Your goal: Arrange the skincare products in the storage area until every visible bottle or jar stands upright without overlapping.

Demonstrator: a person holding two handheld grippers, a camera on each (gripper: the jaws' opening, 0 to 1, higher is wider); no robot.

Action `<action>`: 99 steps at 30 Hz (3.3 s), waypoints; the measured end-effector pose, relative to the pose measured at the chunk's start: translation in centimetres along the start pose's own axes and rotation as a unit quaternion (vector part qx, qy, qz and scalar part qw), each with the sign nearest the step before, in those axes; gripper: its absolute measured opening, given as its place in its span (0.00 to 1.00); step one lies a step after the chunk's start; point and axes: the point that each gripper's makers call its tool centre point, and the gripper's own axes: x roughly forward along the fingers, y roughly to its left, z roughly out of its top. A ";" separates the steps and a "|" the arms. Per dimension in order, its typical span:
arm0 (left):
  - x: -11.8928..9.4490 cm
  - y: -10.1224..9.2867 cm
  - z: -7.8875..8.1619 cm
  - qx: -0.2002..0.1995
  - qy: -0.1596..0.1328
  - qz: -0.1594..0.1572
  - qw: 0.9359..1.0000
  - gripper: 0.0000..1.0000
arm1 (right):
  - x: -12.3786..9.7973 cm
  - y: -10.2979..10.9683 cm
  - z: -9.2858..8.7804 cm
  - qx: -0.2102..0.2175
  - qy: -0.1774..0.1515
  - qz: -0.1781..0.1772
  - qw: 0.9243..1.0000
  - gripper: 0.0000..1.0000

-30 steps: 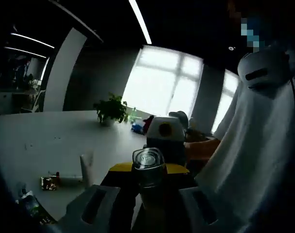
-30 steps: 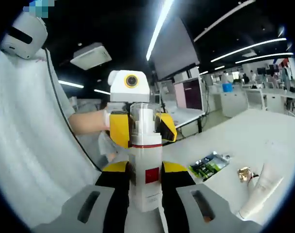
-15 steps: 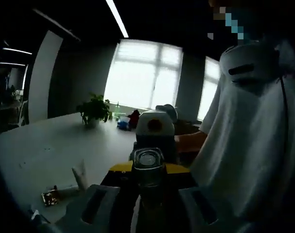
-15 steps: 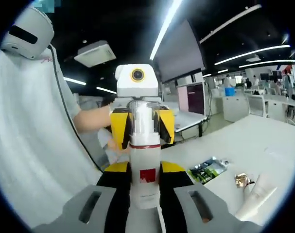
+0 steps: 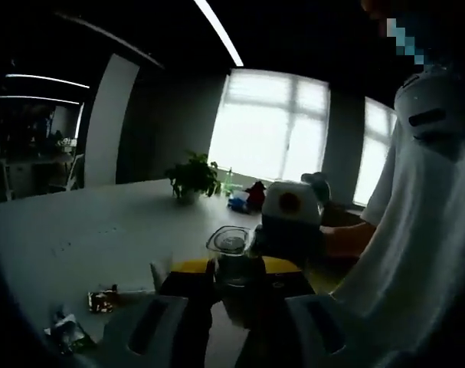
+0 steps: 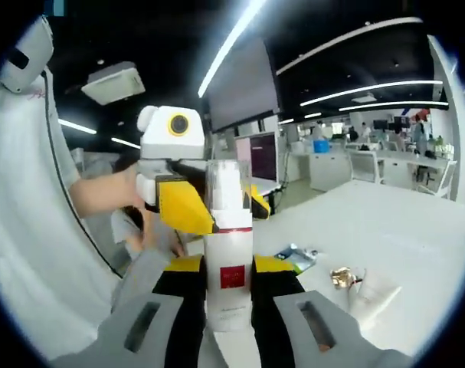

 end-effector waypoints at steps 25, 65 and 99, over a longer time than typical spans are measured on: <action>1.0 3.4 1.2 -0.114 -0.103 0.201 0.968 0.14 | -0.8 -5.0 1.4 -0.115 0.023 -0.246 0.962 0.22; 3.4 -4.7 -2.1 0.132 0.077 -0.116 0.981 0.13 | -3.5 0.7 -2.0 -0.110 0.015 0.127 0.986 0.22; 6.8 0.4 -11.8 0.146 0.184 -0.110 0.966 0.14 | -1.1 -3.6 -12.4 -0.094 0.137 0.059 0.984 0.22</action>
